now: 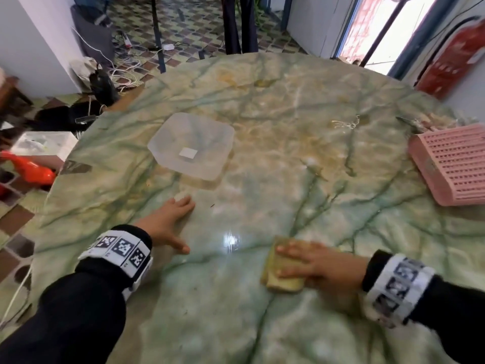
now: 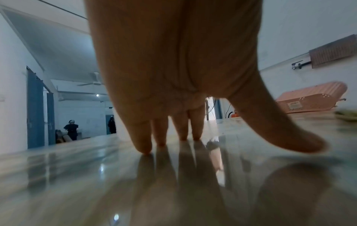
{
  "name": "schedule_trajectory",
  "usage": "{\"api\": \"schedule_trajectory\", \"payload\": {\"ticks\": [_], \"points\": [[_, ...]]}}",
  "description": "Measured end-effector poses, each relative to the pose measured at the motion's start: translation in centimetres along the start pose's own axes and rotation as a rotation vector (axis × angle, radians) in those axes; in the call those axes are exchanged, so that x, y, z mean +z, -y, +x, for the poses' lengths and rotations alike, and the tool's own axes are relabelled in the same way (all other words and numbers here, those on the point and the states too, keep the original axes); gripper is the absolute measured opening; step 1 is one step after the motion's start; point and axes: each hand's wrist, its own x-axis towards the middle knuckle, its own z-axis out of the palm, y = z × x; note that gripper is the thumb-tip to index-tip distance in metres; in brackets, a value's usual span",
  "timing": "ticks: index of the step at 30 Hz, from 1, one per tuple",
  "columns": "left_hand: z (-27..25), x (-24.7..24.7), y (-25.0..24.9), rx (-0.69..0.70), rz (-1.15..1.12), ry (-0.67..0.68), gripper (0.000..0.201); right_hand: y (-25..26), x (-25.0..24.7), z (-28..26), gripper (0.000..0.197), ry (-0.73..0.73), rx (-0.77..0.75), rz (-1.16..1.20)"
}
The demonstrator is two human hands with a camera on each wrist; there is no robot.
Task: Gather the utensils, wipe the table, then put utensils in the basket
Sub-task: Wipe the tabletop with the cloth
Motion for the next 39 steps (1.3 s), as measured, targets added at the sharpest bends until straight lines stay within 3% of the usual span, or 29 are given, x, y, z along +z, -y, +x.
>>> {"api": "schedule_trajectory", "payload": {"ticks": [2, 4, 6, 8, 10, 14, 16, 19, 22, 24, 27, 29, 32, 35, 39], "points": [[-0.1, 0.4, 0.7, 0.006, -0.017, 0.074, 0.124, -5.3, -0.9, -0.7, 0.046, -0.107, 0.107, 0.031], [0.0, 0.4, 0.9, 0.014, -0.013, 0.093, 0.127, -9.9, -3.1, 0.6, 0.058, -0.233, 0.466, 0.036], [0.1, 0.3, 0.8, 0.013, -0.002, 0.104, 0.128, -12.5, -5.5, 3.2, 0.062, -0.214, 0.841, 0.120], [0.1, 0.3, 0.7, 0.014, -0.007, 0.103, 0.127, -12.4, -7.2, 6.9, 0.059, -0.280, 0.969, 0.101], [0.0, 0.4, 0.9, 0.015, -0.018, 0.099, 0.127, -10.1, -8.4, 10.7, 0.059, -0.312, 0.868, 0.023], [-0.1, 0.4, 1.1, 0.025, -0.036, 0.084, 0.127, -2.2, -7.1, 14.7, 0.062, -0.167, 0.635, 0.019], [-0.1, 0.5, 1.2, 0.031, -0.050, 0.078, 0.127, 2.1, -4.9, 13.6, 0.059, -0.125, 0.548, 0.017], [-0.1, 0.5, 1.3, 0.036, -0.058, 0.062, 0.128, 5.9, -1.7, 9.4, 0.053, -0.035, 0.299, -0.048], [0.0, 0.5, 1.3, 0.034, -0.057, 0.059, 0.128, 2.9, -0.9, 4.8, 0.056, -0.061, 0.080, 0.005], [0.0, 0.5, 1.3, 0.033, -0.059, 0.055, 0.128, -3.5, -0.7, 1.7, 0.053, -0.161, 0.146, 0.021], [0.0, 0.5, 1.2, 0.023, -0.058, 0.050, 0.128, -13.3, -2.3, -1.8, 0.049, -0.280, 0.548, 0.085], [0.1, 0.4, 1.2, 0.009, -0.056, 0.047, 0.128, -17.0, -4.8, -2.0, 0.069, -0.291, 0.833, 0.126], [0.2, 0.5, 1.1, -0.014, -0.066, 0.044, 0.129, -18.2, -7.6, 1.5, 0.061, -0.326, 1.082, 0.137], [0.2, 0.5, 0.9, -0.033, -0.075, 0.037, 0.129, -15.4, -9.0, 6.8, 0.061, -0.284, 0.980, 0.103], [0.2, 0.5, 0.6, -0.046, -0.064, 0.036, 0.129, -8.6, -8.1, 11.5, 0.073, -0.174, 0.587, -0.035]]}}
